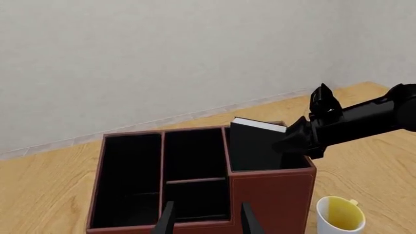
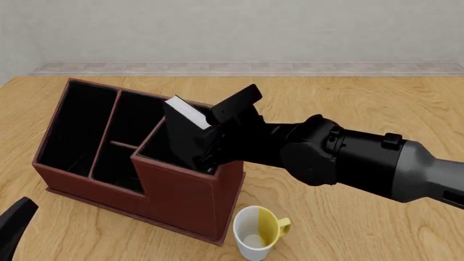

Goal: Pick up the book and place it in the right compartment of the caddy.

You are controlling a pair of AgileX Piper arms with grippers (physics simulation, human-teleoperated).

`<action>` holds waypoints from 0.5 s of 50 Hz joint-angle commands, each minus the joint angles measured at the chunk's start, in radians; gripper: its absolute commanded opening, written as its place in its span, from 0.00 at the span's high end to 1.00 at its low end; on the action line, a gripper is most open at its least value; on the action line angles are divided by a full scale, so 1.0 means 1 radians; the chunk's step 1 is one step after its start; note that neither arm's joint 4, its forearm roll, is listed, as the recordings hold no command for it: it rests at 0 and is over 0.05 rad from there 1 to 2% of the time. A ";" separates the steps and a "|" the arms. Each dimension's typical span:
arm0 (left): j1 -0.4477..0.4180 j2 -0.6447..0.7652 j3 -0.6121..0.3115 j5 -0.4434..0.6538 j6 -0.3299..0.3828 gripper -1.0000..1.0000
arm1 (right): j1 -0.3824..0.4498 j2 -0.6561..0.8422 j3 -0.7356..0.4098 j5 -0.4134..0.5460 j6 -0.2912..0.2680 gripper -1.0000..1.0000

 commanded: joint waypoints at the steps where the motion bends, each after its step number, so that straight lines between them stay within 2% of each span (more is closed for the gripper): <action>1: 0.021 0.000 0.006 -0.016 -0.012 0.00 | 0.011 0.008 -0.001 0.012 -0.017 1.00; 10: 0.021 0.000 0.003 -0.015 -0.012 0.00 | 0.025 0.010 -0.004 0.016 -0.005 1.00; 11: 0.021 0.000 0.003 -0.016 -0.013 0.00 | 0.029 0.014 -0.006 0.019 -0.003 0.00; 25: 0.022 0.000 0.012 -0.023 -0.018 0.00 | 0.027 0.018 -0.013 0.025 -0.006 0.00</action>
